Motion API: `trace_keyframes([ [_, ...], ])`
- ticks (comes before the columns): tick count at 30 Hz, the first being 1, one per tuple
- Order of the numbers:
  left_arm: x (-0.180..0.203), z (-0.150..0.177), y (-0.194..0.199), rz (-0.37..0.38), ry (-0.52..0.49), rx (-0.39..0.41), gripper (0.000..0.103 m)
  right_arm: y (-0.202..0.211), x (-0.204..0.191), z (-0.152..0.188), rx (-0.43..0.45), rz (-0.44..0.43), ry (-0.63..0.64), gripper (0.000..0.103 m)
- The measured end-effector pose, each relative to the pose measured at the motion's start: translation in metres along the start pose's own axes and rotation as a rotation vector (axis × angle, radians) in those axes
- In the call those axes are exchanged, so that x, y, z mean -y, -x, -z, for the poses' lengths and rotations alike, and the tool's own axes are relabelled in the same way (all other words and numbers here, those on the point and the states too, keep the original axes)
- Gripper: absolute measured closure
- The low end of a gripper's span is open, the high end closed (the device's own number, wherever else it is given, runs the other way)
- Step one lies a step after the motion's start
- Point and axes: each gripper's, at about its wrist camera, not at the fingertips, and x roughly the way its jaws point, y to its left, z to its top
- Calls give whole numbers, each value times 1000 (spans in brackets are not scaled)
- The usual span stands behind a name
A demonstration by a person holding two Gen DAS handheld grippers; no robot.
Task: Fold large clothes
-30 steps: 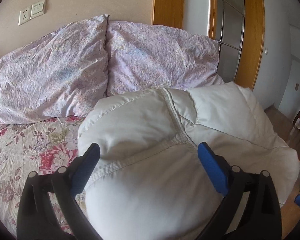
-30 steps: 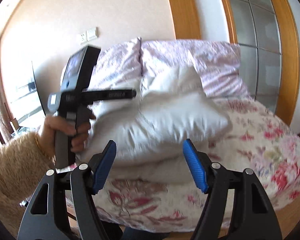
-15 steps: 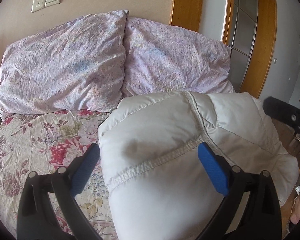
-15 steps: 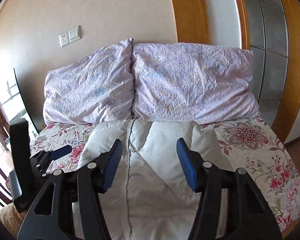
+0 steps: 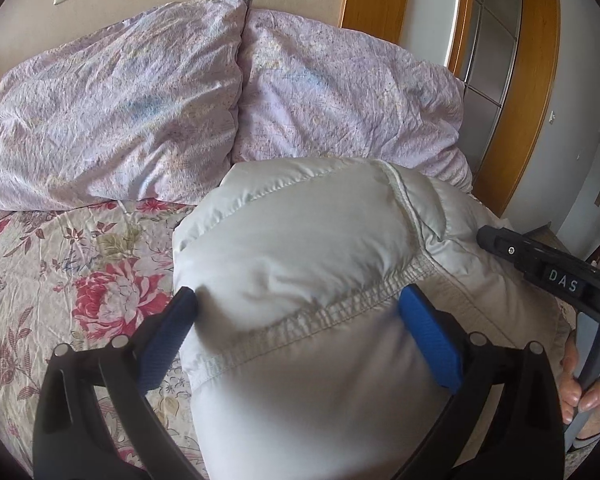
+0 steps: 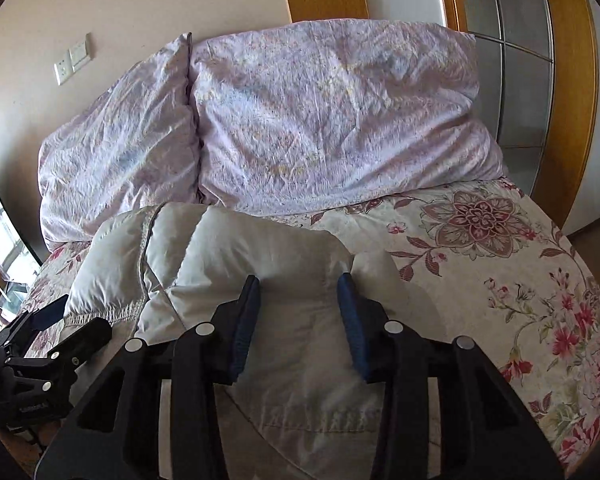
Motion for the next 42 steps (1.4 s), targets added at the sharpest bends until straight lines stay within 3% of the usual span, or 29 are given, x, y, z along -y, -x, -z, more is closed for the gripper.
trace_keyframes([
  [16, 15, 3, -22, -58, -45, -24, 2, -42, 22, 17, -40, -21, -81, 61],
  [42, 11, 11, -51, -88, -39, -65, 2, -68, 16, 22, -120, 48, -40, 60],
])
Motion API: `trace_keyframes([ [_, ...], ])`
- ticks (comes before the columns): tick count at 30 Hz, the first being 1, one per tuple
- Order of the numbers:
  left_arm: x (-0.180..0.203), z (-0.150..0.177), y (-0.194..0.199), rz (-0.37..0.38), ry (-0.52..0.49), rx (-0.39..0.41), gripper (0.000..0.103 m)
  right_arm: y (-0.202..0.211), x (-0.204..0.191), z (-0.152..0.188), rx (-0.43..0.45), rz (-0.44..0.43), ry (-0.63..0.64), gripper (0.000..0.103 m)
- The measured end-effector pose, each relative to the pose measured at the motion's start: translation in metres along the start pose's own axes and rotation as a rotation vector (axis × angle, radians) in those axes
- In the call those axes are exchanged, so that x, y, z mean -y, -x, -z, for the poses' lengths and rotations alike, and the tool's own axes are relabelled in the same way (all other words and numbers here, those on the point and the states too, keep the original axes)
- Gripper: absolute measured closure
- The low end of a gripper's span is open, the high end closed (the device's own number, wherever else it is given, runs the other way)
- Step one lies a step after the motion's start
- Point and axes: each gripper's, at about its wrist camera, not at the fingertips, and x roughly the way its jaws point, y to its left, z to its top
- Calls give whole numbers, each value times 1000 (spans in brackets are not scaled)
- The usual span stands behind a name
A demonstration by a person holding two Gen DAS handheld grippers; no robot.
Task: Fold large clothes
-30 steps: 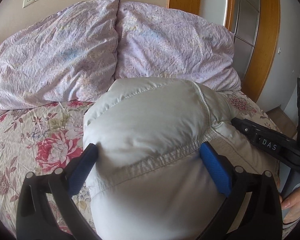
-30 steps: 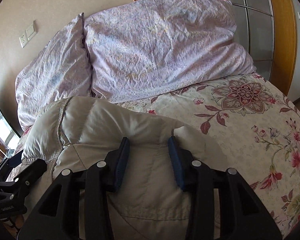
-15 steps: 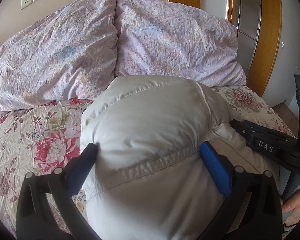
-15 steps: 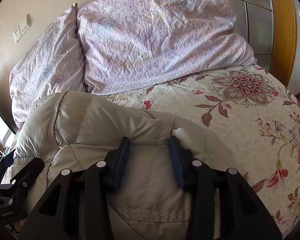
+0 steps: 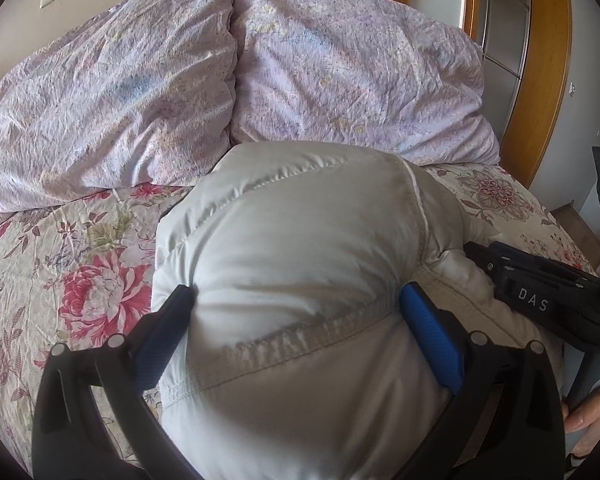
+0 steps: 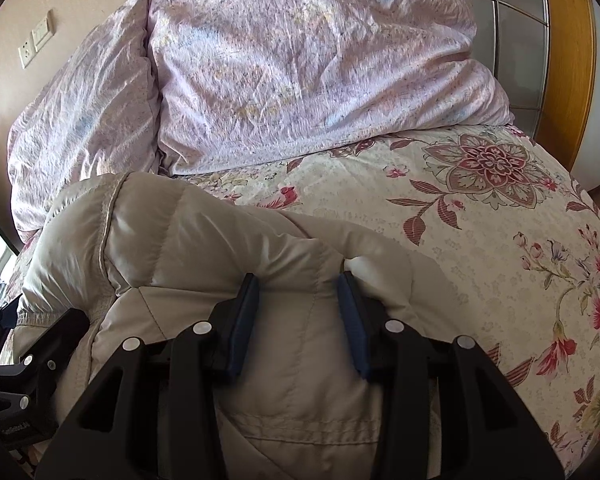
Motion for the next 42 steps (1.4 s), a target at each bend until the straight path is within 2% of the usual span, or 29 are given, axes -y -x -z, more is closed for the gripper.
trace_keyframes([
  [6, 0, 1, -2, -10, 2, 12, 2, -4, 1, 1, -2, -2, -4, 60],
  [10, 2, -5, 12, -41, -5, 9, 2, -3, 1, 2, 0, -2, -1, 60],
  [13, -4, -15, 20, -14, 7, 0, 2, -3, 2, 1, 0, -12, -9, 60],
  [18, -7, -27, 13, -65, -18, 4, 2, -2, 3, 2, 6, -22, -20, 60],
  [20, -6, -23, 1, -41, -22, -27, 2, -1, 3, 1, 9, -23, -22, 60],
  [33, -13, -16, -18, -1, 23, -41, 2, -4, 3, 0, -4, -14, -18, 60],
  [42, -12, -17, -28, -2, 25, -74, 2, -10, 2, -2, -27, -2, -11, 60],
])
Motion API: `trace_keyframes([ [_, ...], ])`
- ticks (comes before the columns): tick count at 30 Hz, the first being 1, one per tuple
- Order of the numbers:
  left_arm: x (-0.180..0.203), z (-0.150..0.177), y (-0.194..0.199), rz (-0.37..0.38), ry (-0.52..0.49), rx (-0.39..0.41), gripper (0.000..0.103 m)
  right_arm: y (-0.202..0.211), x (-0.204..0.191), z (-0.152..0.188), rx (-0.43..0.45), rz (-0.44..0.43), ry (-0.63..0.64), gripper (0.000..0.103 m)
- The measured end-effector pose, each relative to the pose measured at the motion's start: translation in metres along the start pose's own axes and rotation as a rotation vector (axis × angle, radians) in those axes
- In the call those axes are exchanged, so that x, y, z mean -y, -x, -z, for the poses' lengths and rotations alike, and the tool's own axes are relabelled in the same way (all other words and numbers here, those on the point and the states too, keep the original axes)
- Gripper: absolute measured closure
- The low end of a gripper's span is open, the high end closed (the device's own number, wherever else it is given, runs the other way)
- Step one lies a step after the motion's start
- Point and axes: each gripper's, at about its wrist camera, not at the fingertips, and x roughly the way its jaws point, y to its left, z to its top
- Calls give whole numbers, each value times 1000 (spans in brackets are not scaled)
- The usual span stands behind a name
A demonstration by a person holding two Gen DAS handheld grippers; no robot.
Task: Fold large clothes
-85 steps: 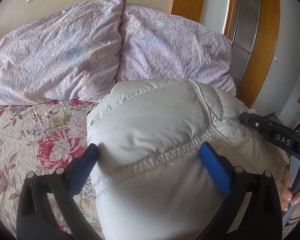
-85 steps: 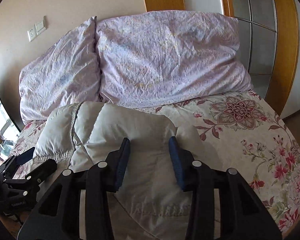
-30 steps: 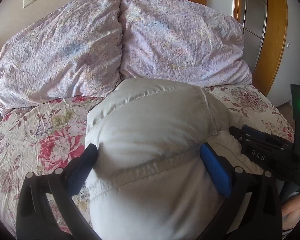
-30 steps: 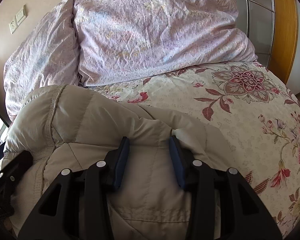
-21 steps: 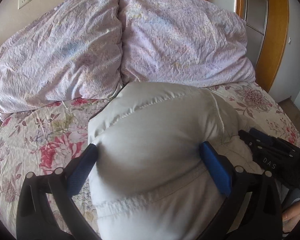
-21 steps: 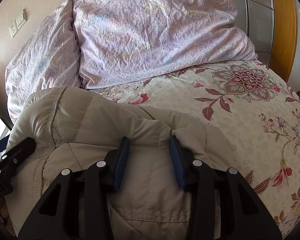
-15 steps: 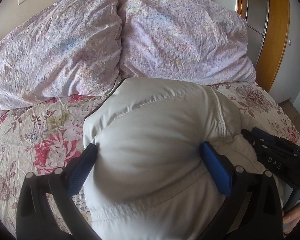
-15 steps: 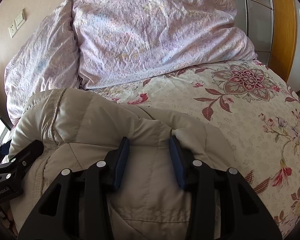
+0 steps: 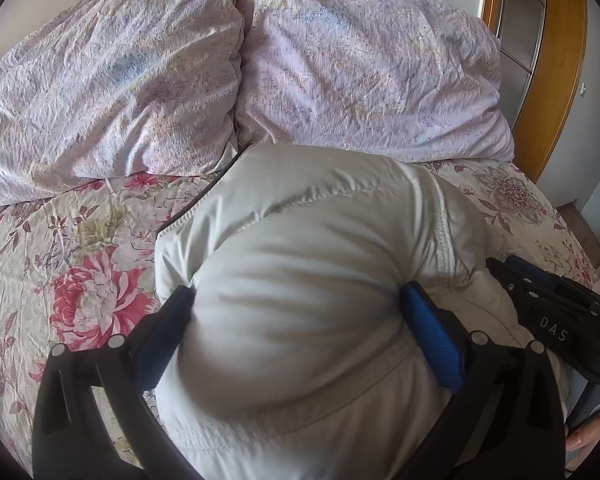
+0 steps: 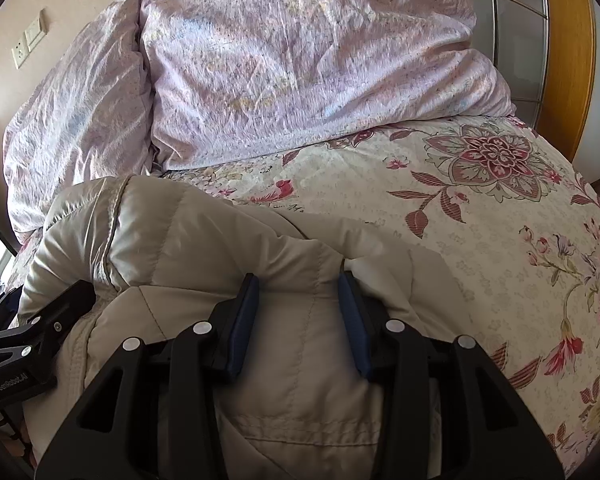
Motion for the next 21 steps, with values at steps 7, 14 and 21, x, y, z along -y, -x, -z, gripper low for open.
trace_keyframes([
  [7, -2, 0, -4, 7, 5, -9, 2, -2, 0, 0, -3, 5, -1, 60],
  [14, -1, 2, -4, -6, 5, 6, 2, -3, 1, -1, -8, 3, 3, 60],
  [21, 0, 0, -4, -17, 4, 9, 2, -2, 6, -4, -3, -22, -11, 59],
])
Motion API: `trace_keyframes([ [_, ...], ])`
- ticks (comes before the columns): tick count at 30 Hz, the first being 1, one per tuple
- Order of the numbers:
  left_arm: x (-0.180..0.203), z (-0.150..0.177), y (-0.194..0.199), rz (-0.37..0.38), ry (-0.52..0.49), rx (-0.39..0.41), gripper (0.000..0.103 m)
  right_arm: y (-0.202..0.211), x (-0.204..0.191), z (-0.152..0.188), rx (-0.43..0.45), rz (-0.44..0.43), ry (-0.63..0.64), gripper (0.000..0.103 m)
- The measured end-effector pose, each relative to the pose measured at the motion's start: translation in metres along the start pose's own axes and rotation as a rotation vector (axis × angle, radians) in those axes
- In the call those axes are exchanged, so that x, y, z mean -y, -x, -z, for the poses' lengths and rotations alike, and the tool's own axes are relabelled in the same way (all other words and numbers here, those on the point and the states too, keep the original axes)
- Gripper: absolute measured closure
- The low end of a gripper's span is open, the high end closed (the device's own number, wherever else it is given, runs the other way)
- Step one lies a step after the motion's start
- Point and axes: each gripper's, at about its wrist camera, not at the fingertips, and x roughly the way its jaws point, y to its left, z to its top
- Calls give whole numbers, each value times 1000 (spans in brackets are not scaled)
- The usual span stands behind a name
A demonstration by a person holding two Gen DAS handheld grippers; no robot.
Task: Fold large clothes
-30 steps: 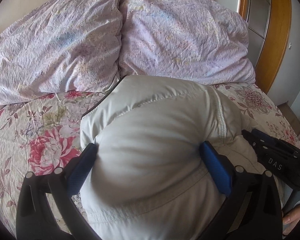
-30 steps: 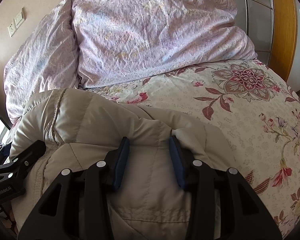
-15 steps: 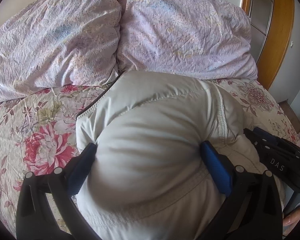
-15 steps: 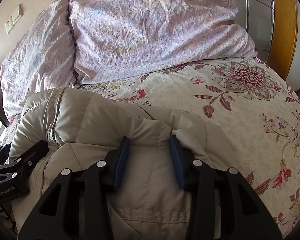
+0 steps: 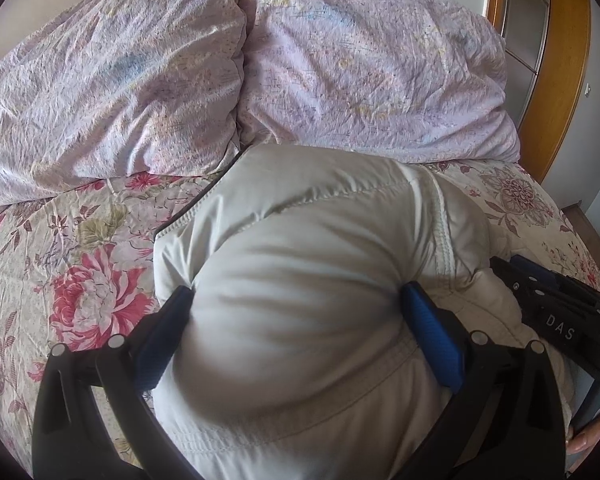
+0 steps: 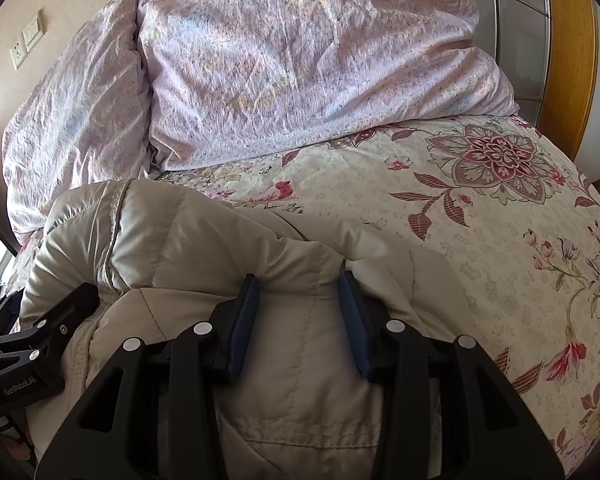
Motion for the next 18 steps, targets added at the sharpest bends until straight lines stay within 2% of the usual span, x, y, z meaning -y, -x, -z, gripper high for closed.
trace_keyframes([
  [6, -1, 1, 3, 5, 0, 8, 2, 27, -3, 4, 13, 23, -5, 59],
  [9, 0, 1, 4, 4, 0, 13, 2, 22, -4, 12, 7, 48, 34, 59],
  [14, -1, 2, 6, 2, 9, 23, 2, 16, -3, 12, -5, 49, 24, 59],
  [18, -5, 3, 16, 10, 17, 33, 2, 24, -3, 6, -28, 48, 20, 54],
])
